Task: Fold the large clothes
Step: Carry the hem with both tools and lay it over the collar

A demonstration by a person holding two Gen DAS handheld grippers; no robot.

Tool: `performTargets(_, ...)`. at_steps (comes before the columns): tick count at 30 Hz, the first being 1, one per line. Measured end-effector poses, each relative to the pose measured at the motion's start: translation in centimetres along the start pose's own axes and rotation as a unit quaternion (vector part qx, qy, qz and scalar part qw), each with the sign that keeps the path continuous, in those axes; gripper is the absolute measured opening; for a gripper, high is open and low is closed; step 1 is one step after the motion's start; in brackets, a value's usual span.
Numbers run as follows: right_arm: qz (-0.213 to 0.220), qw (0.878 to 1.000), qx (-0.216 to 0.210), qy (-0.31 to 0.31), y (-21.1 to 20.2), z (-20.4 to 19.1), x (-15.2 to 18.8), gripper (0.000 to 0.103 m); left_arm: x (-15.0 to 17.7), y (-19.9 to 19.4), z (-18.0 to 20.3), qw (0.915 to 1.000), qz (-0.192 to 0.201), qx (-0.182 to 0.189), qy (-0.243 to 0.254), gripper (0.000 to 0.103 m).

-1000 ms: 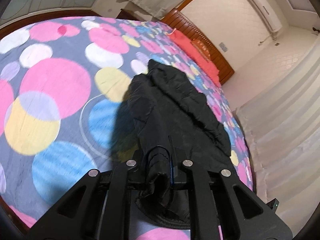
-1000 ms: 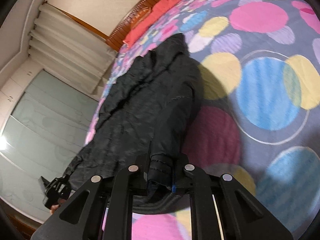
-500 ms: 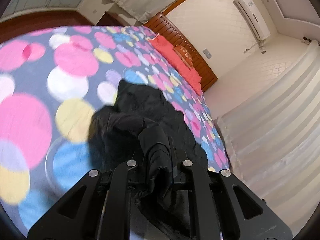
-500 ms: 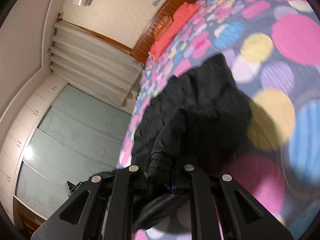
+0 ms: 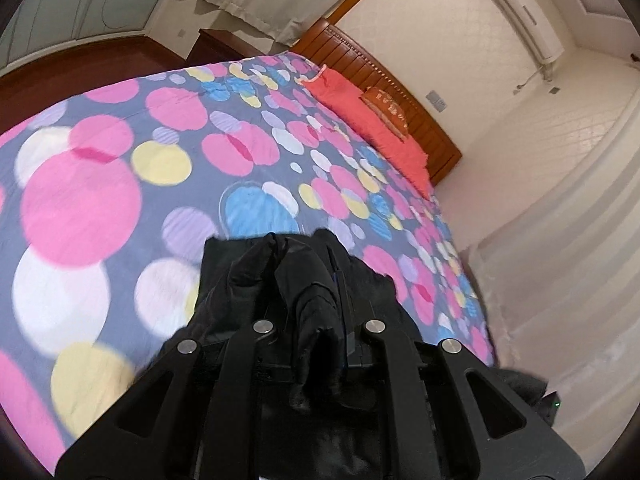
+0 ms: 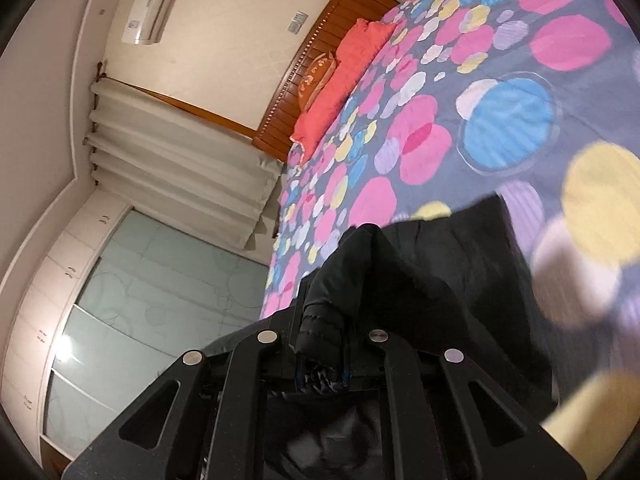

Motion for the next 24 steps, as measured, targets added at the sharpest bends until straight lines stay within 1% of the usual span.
performTargets(5, -0.003, 1.000, 0.026, 0.001, 5.0, 0.9, -3.7, 0.012, -2.7, 6.4, -1.9, 0.9990, -0.014, -0.042, 0.004, 0.012)
performTargets(9, -0.019, 0.998, 0.064, 0.013, 9.5, 3.5, -5.3, 0.013, -3.9, 11.2, -4.2, 0.9967, -0.024, -0.078, 0.003, 0.012)
performTargets(11, -0.028, 0.996, 0.075, 0.030, 11.3, 5.2, -5.8, 0.013, -4.0, 13.3, -5.3, 0.9956, -0.036, -0.086, -0.004, 0.012)
performTargets(14, -0.042, 0.995, 0.069, 0.059, 13.3, 7.1, -5.9, 0.019, -3.8, 15.2, -6.5, 0.9951, -0.051, -0.084, -0.014, 0.017)
performTargets(15, -0.046, 0.995, 0.065, 0.065, 13.6, 7.3, -5.8, 0.022, -3.8, 15.6, -6.8, 0.9951, -0.054, -0.081, -0.019, 0.022)
performTargets(16, -0.048, 0.995, 0.061, 0.066, 13.7, 7.4, -5.8, 0.026, -3.8, 15.8, -7.1, 0.9954, -0.056, -0.072, -0.031, 0.031)
performTargets(17, -0.050, 0.995, 0.056, 0.066, 13.7, 7.3, -5.8, 0.029, -3.8, 15.9, -7.0, 0.9958, -0.057, -0.062, -0.037, 0.035)
performTargets(18, -0.052, 0.996, 0.047, 0.063, 13.5, 7.0, -5.9, 0.036, -3.9, 15.9, -7.0, 0.9961, -0.057, -0.054, -0.040, 0.048)
performTargets(19, -0.052, 0.996, 0.034, 0.060, 13.2, 6.6, -6.0, 0.052, -4.1, 15.7, -6.7, 0.9968, -0.053, -0.044, -0.041, 0.062)
performTargets(21, -0.040, 0.997, 0.014, 0.059, 12.2, 5.6, -6.4, 0.068, -4.5, 15.1, -6.3, 0.9976, -0.043, -0.037, -0.039, 0.068)
performTargets(24, -0.029, 0.999, -0.006, 0.046, 10.5, 3.7, -6.5, 0.069, -5.2, 13.8, -5.7, 0.9983, -0.027, -0.036, -0.038, 0.074)
Point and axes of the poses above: each gripper's, at about its wrist camera, not at the fingertips, and y roughly the way its jaws point, z to its right, x to its underside, the point moved 7 cm from there along y, roughly the way its jaws point, and after that the axes turned 9 degrees about x, right-handed, at the moved point
